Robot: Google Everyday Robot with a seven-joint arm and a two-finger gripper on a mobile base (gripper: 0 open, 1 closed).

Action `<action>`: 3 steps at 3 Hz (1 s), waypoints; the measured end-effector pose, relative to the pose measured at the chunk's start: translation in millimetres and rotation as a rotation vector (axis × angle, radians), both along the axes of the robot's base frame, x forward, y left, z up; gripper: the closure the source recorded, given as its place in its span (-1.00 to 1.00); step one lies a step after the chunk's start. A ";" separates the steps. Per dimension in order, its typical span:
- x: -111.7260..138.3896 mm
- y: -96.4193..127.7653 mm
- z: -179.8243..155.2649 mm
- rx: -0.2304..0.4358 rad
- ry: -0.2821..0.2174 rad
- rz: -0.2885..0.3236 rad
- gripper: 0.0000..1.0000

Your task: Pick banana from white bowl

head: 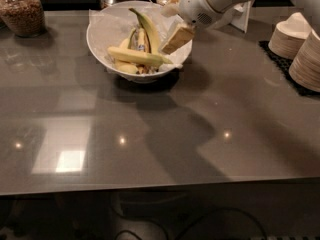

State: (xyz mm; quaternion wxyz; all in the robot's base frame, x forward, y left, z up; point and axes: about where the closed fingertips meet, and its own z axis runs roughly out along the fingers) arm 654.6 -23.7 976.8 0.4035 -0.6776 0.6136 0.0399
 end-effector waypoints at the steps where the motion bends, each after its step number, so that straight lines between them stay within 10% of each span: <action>1: 5.2 14.7 -15.8 0.003 0.035 0.024 -0.32; 3: 3.4 31.7 -46.6 0.026 0.119 0.032 -0.28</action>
Offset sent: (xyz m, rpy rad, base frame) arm 0.0042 0.0292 -0.0459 0.0168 0.1244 0.0372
